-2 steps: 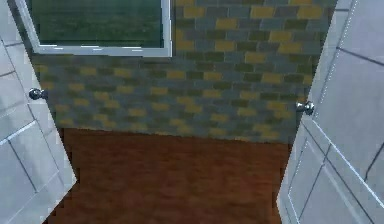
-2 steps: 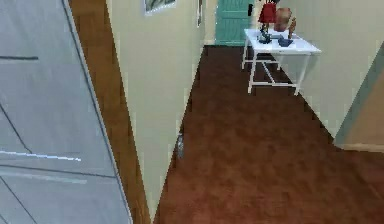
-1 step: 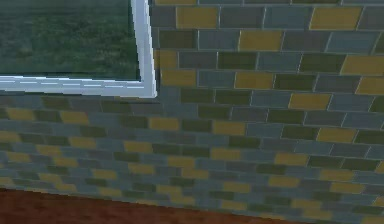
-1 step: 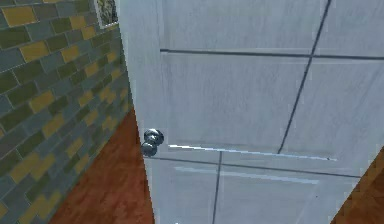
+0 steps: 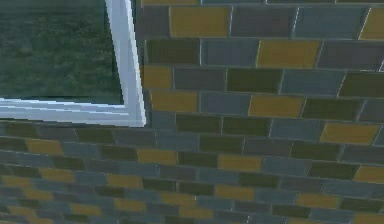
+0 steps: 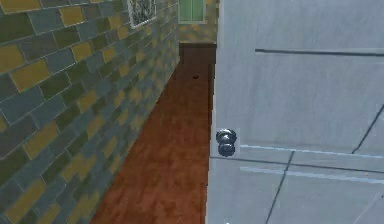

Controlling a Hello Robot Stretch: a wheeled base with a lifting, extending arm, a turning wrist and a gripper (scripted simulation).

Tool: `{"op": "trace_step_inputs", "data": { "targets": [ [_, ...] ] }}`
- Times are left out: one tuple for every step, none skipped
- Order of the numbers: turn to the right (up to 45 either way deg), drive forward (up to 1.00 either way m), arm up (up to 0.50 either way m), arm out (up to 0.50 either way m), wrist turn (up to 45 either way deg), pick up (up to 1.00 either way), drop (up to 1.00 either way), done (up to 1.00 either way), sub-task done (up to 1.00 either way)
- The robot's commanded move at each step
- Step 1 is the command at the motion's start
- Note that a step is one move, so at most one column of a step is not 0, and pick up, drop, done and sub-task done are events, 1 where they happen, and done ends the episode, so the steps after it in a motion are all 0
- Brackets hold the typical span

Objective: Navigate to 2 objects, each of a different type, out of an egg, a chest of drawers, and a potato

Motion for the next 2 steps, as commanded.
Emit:
{"op": "trace_step_inputs", "data": {
  "targets": [
    [45.0, 0.0, 0.0, 0.0, 0.0, 0.0, 0.0, 0.0, 0.0],
    [18.0, 0.0, 0.0, 0.0, 0.0, 0.0, 0.0, 0.0, 0.0]
  ]
}}
